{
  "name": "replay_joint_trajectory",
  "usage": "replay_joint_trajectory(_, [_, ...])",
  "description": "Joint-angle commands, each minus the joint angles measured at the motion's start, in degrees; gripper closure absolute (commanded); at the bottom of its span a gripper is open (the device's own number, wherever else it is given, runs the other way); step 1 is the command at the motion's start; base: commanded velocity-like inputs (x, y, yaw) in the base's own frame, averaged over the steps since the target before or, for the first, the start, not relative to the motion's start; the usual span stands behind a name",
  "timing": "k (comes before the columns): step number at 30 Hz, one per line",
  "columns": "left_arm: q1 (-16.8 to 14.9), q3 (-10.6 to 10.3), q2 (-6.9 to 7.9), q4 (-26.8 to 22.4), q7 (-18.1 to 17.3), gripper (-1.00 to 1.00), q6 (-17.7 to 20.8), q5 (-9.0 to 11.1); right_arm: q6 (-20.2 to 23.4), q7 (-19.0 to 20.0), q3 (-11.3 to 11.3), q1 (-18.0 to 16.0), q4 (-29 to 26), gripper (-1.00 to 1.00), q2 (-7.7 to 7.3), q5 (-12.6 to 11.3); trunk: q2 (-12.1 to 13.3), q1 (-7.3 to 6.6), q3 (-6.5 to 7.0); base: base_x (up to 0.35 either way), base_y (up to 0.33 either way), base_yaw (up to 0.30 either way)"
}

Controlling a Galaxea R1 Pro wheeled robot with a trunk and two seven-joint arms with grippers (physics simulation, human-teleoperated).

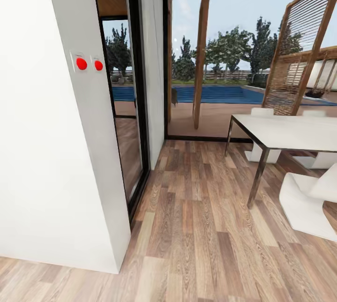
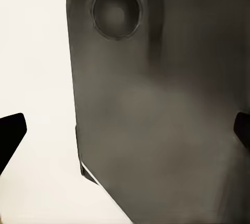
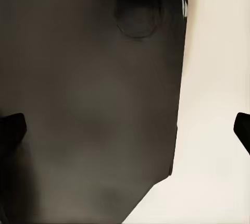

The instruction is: Set up a coffee station on the kitchen countertop: keep the coffee maker on the countertop, move the bottle of coffee from the kitchen shelf to the counter next to the coffee maker, place a paper coffee filter on top of the coffee maker, put the saucer next to the coffee maker with the coffee cup on the saucer, and place the electric kettle next to the coffee maker.

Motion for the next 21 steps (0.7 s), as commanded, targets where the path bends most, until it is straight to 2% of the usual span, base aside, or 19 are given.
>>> replay_joint_trajectory(1, [0.1, 0.0, -0.08, -0.2, -0.1, -1.00, -0.3, -0.1, -0.2, 0.0, 0.0, -0.1, -0.3, -1.00, 0.33, 0.0, 0.0, 0.00, -0.03, 0.000, 0.000, 0.000])
replay_joint_trajectory(9, [0.1, 0.0, -0.09, -0.2, -0.1, -1.00, -0.3, 0.0, -0.3, -0.1, 0.0, -0.1, -2.4, -1.00, 2.79, 0.0, 0.0, 0.00, -0.03, 0.000, 0.000, 0.000])
replay_joint_trajectory(14, [0.0, -0.2, -0.09, -0.3, -0.1, -1.00, -0.3, 0.1, -0.3, -0.2, -0.3, -0.1, -3.2, -1.00, 2.77, 0.0, 0.0, 0.00, -0.03, 0.000, 0.000, 0.045])
replay_joint_trajectory(21, [-0.2, 0.0, -0.10, -1.5, 0.0, -1.00, -1.8, 0.2, -0.6, -0.2, -0.4, -0.1, -5.5, -1.00, 2.55, 0.0, 0.0, 0.00, -0.03, 0.000, 0.000, 0.220])
